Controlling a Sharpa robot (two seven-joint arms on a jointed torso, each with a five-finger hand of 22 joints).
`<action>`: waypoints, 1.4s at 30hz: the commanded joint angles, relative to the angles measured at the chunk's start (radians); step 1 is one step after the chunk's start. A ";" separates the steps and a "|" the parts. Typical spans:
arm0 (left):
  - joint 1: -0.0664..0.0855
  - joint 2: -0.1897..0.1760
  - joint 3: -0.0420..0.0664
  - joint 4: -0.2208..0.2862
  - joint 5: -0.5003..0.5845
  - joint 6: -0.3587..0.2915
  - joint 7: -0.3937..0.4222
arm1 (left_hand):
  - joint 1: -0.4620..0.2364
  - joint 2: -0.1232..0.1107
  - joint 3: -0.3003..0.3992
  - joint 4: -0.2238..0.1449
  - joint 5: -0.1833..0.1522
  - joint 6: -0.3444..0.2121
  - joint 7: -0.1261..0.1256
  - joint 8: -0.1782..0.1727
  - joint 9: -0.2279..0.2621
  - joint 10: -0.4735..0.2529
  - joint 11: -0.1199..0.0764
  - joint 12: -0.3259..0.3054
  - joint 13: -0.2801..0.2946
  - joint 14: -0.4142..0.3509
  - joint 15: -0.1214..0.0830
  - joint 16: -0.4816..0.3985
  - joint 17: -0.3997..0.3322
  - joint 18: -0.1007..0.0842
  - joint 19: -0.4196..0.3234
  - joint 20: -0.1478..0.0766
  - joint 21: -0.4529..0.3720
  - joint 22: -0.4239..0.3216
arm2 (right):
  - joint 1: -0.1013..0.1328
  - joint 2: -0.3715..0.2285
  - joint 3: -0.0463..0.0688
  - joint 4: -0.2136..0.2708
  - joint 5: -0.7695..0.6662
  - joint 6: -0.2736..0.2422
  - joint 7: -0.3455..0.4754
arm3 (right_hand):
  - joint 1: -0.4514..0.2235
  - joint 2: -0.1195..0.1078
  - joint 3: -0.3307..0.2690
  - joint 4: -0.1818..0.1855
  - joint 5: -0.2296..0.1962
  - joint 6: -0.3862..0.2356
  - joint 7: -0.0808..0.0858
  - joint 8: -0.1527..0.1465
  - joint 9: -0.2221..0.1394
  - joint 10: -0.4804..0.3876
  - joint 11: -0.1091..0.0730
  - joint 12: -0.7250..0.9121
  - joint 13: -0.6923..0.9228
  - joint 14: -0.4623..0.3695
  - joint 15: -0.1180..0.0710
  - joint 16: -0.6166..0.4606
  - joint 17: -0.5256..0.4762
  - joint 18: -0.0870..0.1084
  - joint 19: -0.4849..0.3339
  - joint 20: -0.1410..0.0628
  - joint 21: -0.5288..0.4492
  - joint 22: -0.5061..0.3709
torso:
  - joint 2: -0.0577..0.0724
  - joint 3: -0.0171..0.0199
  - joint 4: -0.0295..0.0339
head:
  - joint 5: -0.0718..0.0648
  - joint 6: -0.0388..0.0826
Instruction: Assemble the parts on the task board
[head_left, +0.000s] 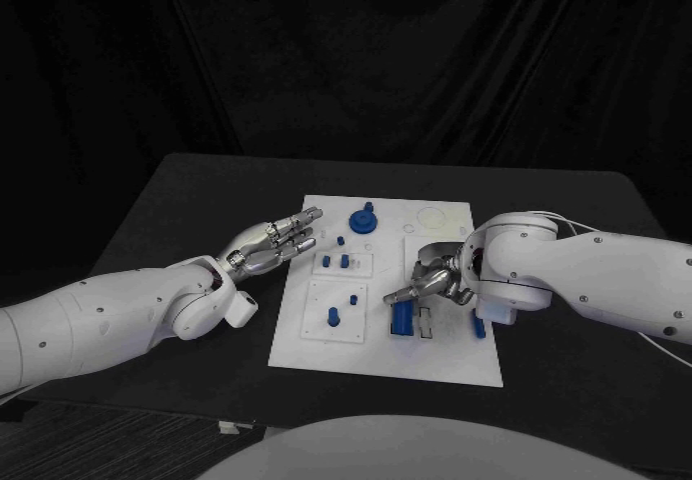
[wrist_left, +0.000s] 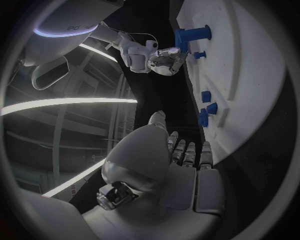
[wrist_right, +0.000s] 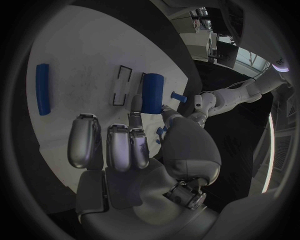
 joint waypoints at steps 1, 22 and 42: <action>-0.001 0.002 0.001 0.001 0.000 0.016 0.112 | 0.015 -0.005 0.008 0.008 0.022 -0.005 0.005 0.008 0.012 -0.004 0.011 0.016 -0.001 0.003 0.015 -0.010 -0.007 -0.032 0.011 0.005 -0.009 -0.004 | -0.007 0.001 -0.002 0.003 -0.024 0.032 -0.012 | -0.014 0.007 -0.043 0.007 -0.034 -0.015 -0.002 -0.004 0.016 0.108 0.004 0.017 0.277 0.072 0.002 -0.012 0.094 0.019 0.014 0.005 -0.026 0.180 | 0.000 0.0003 -0.0005 | 0.001 0.000; -0.005 0.003 0.001 -0.002 0.001 0.029 0.101 | 0.016 -0.007 0.008 0.008 0.022 -0.003 0.009 0.009 0.012 -0.003 0.013 0.017 -0.001 0.003 0.032 -0.010 -0.007 -0.035 0.011 0.019 -0.009 -0.004 | -0.008 -0.035 -0.002 0.013 -0.094 -0.044 -0.006 | -0.062 0.008 -0.217 0.101 -0.096 -0.039 0.001 0.000 0.057 0.108 0.007 0.017 0.277 0.071 0.004 -0.016 0.092 0.021 0.013 0.007 -0.045 0.179 | 0.000 0.0003 -0.0001 | 0.006 0.000; -0.007 -0.003 0.001 -0.003 0.001 0.025 0.106 | 0.016 -0.008 0.008 0.008 0.022 0.000 0.013 0.009 0.013 -0.001 0.016 0.022 0.000 0.003 0.033 -0.010 -0.007 -0.034 0.011 0.022 -0.009 -0.004 | 0.068 -0.201 -0.002 0.110 -0.073 -0.253 0.159 | 0.077 0.109 -0.326 0.046 0.052 -0.104 0.004 0.034 0.121 0.108 0.010 0.017 0.277 0.088 0.005 0.041 0.173 -0.001 0.049 0.006 0.067 0.211 | -0.001 0.0005 0.0000 | 0.006 0.000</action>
